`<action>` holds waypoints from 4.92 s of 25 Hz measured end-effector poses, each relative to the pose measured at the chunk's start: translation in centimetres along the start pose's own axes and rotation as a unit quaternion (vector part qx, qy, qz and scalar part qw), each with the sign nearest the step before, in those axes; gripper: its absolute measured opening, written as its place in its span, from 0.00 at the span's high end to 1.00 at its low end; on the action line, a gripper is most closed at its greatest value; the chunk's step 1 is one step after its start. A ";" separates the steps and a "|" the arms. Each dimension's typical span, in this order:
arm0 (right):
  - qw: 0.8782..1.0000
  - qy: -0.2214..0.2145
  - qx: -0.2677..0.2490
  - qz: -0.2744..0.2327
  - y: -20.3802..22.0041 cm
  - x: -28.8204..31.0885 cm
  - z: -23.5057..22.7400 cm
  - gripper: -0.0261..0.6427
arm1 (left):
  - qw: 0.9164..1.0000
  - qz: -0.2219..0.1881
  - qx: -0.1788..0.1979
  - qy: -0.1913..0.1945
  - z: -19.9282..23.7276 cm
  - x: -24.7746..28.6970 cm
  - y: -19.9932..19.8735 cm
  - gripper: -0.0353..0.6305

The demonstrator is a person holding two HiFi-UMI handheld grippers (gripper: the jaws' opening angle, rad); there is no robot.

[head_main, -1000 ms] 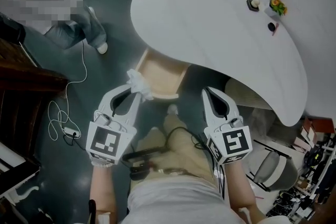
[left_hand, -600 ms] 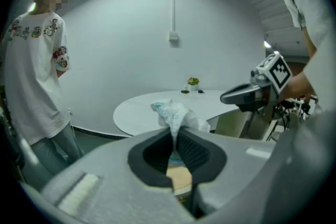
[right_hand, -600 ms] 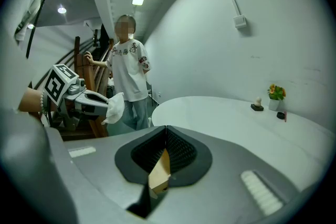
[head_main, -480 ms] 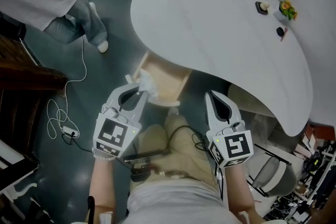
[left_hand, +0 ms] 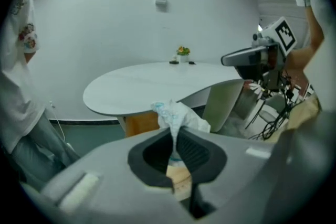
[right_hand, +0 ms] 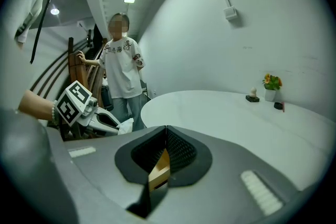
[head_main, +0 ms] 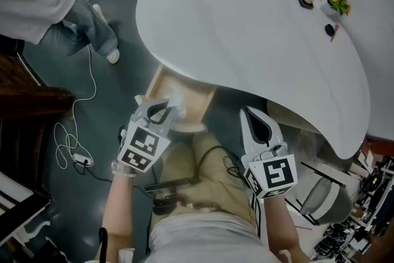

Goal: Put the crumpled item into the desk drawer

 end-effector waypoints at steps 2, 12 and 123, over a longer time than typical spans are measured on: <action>1.000 0.000 0.003 0.003 0.6 0.1 -0.8 0.95 | 1.000 0.022 0.006 0.018 0.1 1.9 0.7 0.92; 1.000 0.013 0.017 0.008 2.0 0.5 -3.1 0.95 | 0.986 0.146 0.033 0.067 0.1 8.3 3.7 0.92; 0.991 -0.054 -0.074 -0.092 -12.3 -7.3 7.7 0.95 | 0.969 -0.201 -0.038 -0.141 -4.6 -21.9 -13.1 0.95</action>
Point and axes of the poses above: the fingertips, and each gripper's own axes: x forward along the fingers, z to its left, y out of its underside, the point moved 5 cm from there along -x, backward along the fingers, and after that the axes turned 9 degrees about -z, right-handed, at the moved point
